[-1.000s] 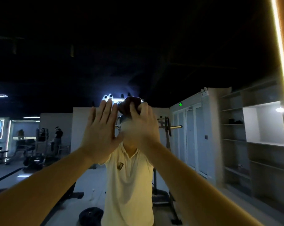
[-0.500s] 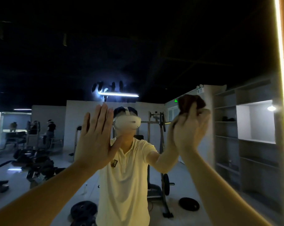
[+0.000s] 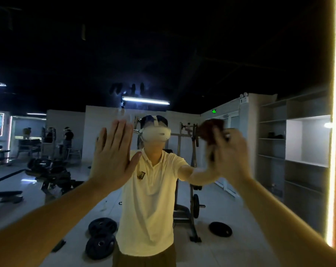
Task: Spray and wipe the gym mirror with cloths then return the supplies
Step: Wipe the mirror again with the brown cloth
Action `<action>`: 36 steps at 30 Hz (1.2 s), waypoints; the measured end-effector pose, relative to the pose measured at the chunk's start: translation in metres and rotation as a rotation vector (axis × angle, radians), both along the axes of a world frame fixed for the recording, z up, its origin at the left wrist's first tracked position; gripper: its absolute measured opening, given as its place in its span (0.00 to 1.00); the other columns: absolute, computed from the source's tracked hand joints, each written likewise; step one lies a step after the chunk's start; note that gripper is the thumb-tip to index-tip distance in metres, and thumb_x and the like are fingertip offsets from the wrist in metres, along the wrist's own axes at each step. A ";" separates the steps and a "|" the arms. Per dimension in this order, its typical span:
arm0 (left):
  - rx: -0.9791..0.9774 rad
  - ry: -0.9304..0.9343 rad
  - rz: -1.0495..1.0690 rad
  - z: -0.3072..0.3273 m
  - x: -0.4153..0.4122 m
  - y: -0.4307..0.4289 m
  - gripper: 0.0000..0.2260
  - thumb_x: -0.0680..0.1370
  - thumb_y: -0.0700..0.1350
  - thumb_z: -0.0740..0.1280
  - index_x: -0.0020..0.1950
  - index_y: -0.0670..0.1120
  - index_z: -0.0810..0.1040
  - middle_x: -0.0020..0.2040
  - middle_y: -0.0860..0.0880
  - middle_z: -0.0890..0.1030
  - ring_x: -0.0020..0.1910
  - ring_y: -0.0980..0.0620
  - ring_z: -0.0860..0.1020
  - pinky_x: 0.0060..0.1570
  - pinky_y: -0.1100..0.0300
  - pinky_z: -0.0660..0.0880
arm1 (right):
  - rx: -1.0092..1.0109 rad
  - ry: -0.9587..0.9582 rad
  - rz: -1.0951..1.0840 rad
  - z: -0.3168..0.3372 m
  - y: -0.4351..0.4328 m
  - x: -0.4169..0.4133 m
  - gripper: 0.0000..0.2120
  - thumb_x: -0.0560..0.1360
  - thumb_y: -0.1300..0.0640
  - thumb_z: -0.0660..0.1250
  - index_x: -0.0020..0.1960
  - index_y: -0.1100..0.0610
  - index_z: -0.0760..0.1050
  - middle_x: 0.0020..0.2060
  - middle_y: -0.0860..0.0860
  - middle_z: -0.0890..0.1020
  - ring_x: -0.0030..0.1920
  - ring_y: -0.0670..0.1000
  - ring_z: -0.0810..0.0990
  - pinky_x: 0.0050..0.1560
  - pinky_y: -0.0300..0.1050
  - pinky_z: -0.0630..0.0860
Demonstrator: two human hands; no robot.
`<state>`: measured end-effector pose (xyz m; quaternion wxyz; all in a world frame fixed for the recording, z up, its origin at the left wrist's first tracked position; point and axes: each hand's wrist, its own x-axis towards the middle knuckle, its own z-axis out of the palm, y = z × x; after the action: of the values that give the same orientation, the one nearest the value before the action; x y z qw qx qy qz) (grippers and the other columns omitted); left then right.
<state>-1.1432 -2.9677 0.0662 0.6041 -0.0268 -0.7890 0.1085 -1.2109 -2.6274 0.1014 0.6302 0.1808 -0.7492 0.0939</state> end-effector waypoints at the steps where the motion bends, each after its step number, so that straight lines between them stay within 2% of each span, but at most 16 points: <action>1: 0.001 -0.010 -0.008 -0.014 0.000 0.001 0.36 0.85 0.61 0.53 0.85 0.38 0.50 0.85 0.39 0.49 0.85 0.41 0.47 0.81 0.36 0.50 | -0.107 -0.027 -0.031 -0.004 0.026 -0.007 0.10 0.81 0.43 0.64 0.61 0.41 0.76 0.56 0.55 0.79 0.55 0.58 0.79 0.57 0.62 0.78; 4: -0.056 -0.017 -0.022 -0.051 0.001 -0.006 0.36 0.84 0.60 0.55 0.84 0.37 0.53 0.85 0.38 0.50 0.84 0.39 0.51 0.79 0.33 0.55 | -0.458 -0.083 -0.044 -0.017 0.060 -0.017 0.24 0.81 0.60 0.64 0.76 0.55 0.67 0.63 0.64 0.71 0.60 0.68 0.72 0.62 0.65 0.72; 6: -0.082 -0.018 -0.011 -0.065 0.000 -0.014 0.36 0.85 0.61 0.53 0.84 0.37 0.55 0.85 0.37 0.51 0.84 0.38 0.52 0.78 0.32 0.55 | -0.646 -0.092 -0.032 -0.016 0.037 -0.012 0.27 0.80 0.62 0.63 0.78 0.56 0.64 0.66 0.65 0.69 0.63 0.69 0.70 0.65 0.65 0.70; 8: -0.087 -0.015 0.000 -0.069 -0.003 -0.016 0.36 0.84 0.61 0.53 0.84 0.37 0.54 0.85 0.37 0.51 0.84 0.38 0.51 0.79 0.33 0.53 | -0.692 -0.114 0.041 -0.016 -0.008 -0.001 0.30 0.78 0.61 0.64 0.78 0.54 0.62 0.70 0.64 0.67 0.67 0.67 0.68 0.67 0.63 0.68; 10: -0.087 -0.022 -0.004 -0.069 -0.005 -0.016 0.37 0.84 0.60 0.54 0.84 0.38 0.52 0.85 0.37 0.50 0.84 0.38 0.50 0.81 0.35 0.50 | -0.640 -0.134 0.198 -0.024 -0.060 0.012 0.32 0.75 0.63 0.66 0.77 0.54 0.63 0.70 0.62 0.67 0.67 0.66 0.67 0.66 0.64 0.69; 12: -0.088 -0.022 -0.014 -0.069 -0.005 -0.017 0.37 0.84 0.60 0.56 0.84 0.38 0.51 0.85 0.38 0.49 0.84 0.39 0.49 0.81 0.36 0.49 | -0.532 -0.094 0.226 -0.043 -0.114 0.021 0.32 0.74 0.62 0.69 0.77 0.55 0.63 0.67 0.61 0.67 0.65 0.64 0.70 0.64 0.64 0.73; 16: -0.088 -0.015 -0.059 -0.069 -0.004 -0.017 0.36 0.84 0.59 0.55 0.84 0.39 0.51 0.85 0.38 0.50 0.84 0.39 0.50 0.81 0.36 0.49 | -0.211 0.009 0.235 -0.087 -0.184 0.045 0.33 0.69 0.56 0.78 0.73 0.54 0.73 0.60 0.56 0.69 0.59 0.54 0.69 0.56 0.51 0.79; 19: -0.092 -0.014 -0.053 -0.069 -0.003 -0.016 0.36 0.84 0.60 0.53 0.84 0.39 0.52 0.85 0.38 0.51 0.84 0.39 0.50 0.81 0.37 0.48 | 0.215 0.062 0.240 -0.105 -0.159 0.041 0.26 0.72 0.56 0.74 0.70 0.54 0.77 0.57 0.54 0.75 0.57 0.54 0.71 0.59 0.50 0.74; 21: -0.092 -0.015 -0.032 -0.069 -0.001 -0.017 0.36 0.84 0.61 0.52 0.84 0.38 0.52 0.85 0.37 0.50 0.84 0.38 0.50 0.81 0.36 0.48 | 0.248 -0.072 0.258 -0.102 -0.119 0.034 0.16 0.79 0.51 0.70 0.66 0.52 0.79 0.54 0.51 0.78 0.56 0.52 0.75 0.60 0.52 0.75; 23: -0.097 -0.017 -0.018 -0.069 -0.002 -0.017 0.36 0.85 0.61 0.51 0.84 0.37 0.52 0.85 0.37 0.50 0.84 0.38 0.50 0.81 0.36 0.49 | 0.130 -0.177 0.240 -0.093 -0.071 0.030 0.15 0.83 0.39 0.60 0.55 0.47 0.81 0.47 0.44 0.81 0.49 0.47 0.78 0.55 0.51 0.77; 25: -0.097 -0.022 -0.006 -0.069 -0.002 -0.016 0.36 0.85 0.61 0.51 0.84 0.37 0.52 0.85 0.37 0.50 0.84 0.37 0.50 0.81 0.35 0.49 | -0.031 -0.128 0.108 -0.090 -0.016 0.021 0.16 0.83 0.38 0.60 0.49 0.46 0.81 0.42 0.46 0.83 0.45 0.49 0.81 0.48 0.48 0.78; 27: -0.093 -0.035 0.016 -0.068 -0.002 -0.015 0.36 0.85 0.61 0.51 0.84 0.37 0.51 0.85 0.37 0.50 0.84 0.37 0.49 0.81 0.35 0.49 | -0.409 -0.198 0.076 -0.097 0.024 0.012 0.11 0.83 0.47 0.63 0.59 0.51 0.79 0.51 0.54 0.82 0.52 0.58 0.81 0.51 0.51 0.79; 29: -0.093 -0.052 0.032 -0.068 0.000 -0.016 0.36 0.85 0.60 0.51 0.84 0.37 0.51 0.85 0.36 0.49 0.84 0.37 0.48 0.81 0.35 0.49 | -0.635 -0.203 -0.004 -0.108 0.035 0.005 0.20 0.81 0.57 0.62 0.73 0.53 0.68 0.63 0.64 0.73 0.61 0.67 0.74 0.61 0.63 0.75; 31: -0.094 -0.071 0.033 -0.069 0.003 -0.014 0.36 0.85 0.61 0.51 0.84 0.37 0.50 0.85 0.36 0.48 0.84 0.38 0.47 0.80 0.34 0.50 | -0.757 -0.251 0.055 -0.110 0.008 0.009 0.27 0.79 0.57 0.59 0.77 0.52 0.62 0.69 0.65 0.68 0.66 0.70 0.69 0.66 0.69 0.70; 33: -0.090 -0.100 0.037 -0.067 0.008 -0.012 0.38 0.85 0.63 0.52 0.84 0.36 0.49 0.84 0.36 0.47 0.84 0.37 0.47 0.80 0.34 0.49 | -0.856 -0.251 0.181 -0.111 -0.035 0.019 0.26 0.79 0.53 0.57 0.78 0.52 0.61 0.70 0.65 0.68 0.68 0.69 0.69 0.68 0.70 0.69; 36: -0.060 -0.134 0.032 -0.066 0.016 -0.005 0.41 0.83 0.64 0.56 0.84 0.37 0.48 0.85 0.37 0.46 0.84 0.39 0.45 0.81 0.36 0.48 | -0.739 -0.227 0.255 -0.126 -0.109 0.035 0.22 0.79 0.48 0.59 0.72 0.52 0.65 0.67 0.62 0.70 0.65 0.63 0.72 0.66 0.63 0.72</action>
<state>-1.1276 -2.9729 -0.0001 0.5470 -0.0395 -0.8245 0.1395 -1.1763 -2.7366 -0.0247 0.5496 0.0218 -0.7012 0.4536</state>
